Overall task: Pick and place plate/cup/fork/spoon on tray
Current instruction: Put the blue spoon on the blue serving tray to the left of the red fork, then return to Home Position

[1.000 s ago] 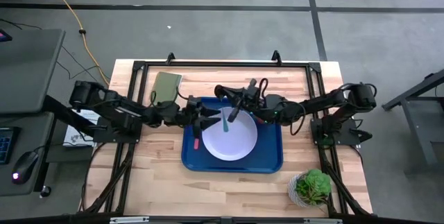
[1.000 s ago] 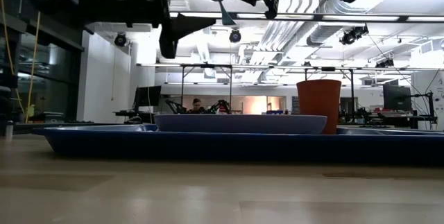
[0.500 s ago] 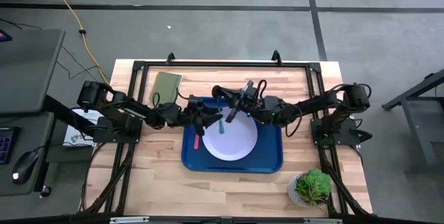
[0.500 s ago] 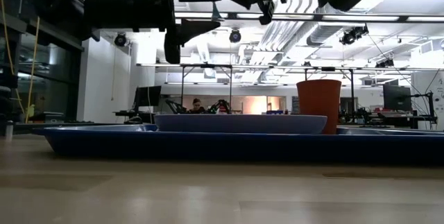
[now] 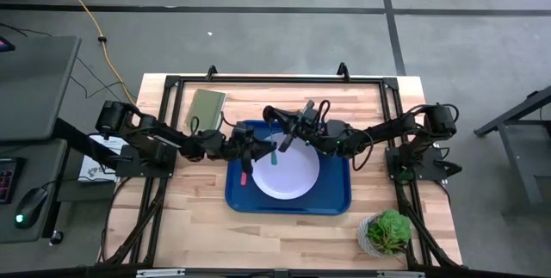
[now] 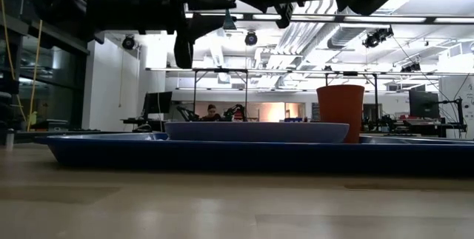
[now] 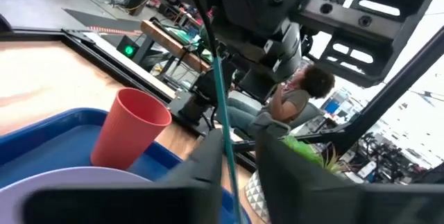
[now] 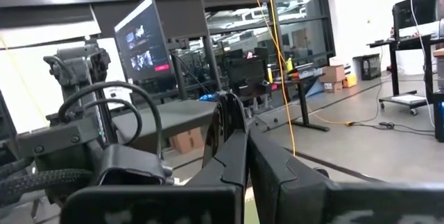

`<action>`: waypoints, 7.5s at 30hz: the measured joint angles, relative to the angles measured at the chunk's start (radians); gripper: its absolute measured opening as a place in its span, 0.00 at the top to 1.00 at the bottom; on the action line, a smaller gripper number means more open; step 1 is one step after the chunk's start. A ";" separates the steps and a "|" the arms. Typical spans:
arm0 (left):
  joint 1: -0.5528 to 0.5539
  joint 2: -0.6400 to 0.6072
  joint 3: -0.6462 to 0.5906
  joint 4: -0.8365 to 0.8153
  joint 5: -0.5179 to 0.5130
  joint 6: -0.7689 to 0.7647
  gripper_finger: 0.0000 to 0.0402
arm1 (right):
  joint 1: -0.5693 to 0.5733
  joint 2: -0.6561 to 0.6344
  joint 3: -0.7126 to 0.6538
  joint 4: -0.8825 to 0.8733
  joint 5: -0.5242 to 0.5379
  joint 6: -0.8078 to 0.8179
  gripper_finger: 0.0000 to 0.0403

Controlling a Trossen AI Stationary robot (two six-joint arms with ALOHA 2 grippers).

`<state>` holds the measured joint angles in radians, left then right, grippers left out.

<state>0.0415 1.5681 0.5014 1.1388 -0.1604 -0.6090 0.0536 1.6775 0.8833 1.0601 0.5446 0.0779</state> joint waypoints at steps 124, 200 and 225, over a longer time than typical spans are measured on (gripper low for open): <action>-0.366 -0.006 0.081 -1.352 -0.484 -1.052 0.95 | 0.103 -0.304 -0.001 -1.026 0.223 0.239 0.45; 0.122 -1.031 -0.245 -0.746 0.100 0.719 1.00 | 0.133 -1.191 -0.262 -1.492 0.000 0.192 0.99; 0.117 -1.349 -0.495 -0.754 0.221 0.502 1.00 | 0.103 -1.555 -0.507 -1.320 -0.205 0.129 1.00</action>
<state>0.1586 0.2188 0.0067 0.3849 0.0602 -0.1074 0.1566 0.1223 0.3767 -0.2601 0.3393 0.2073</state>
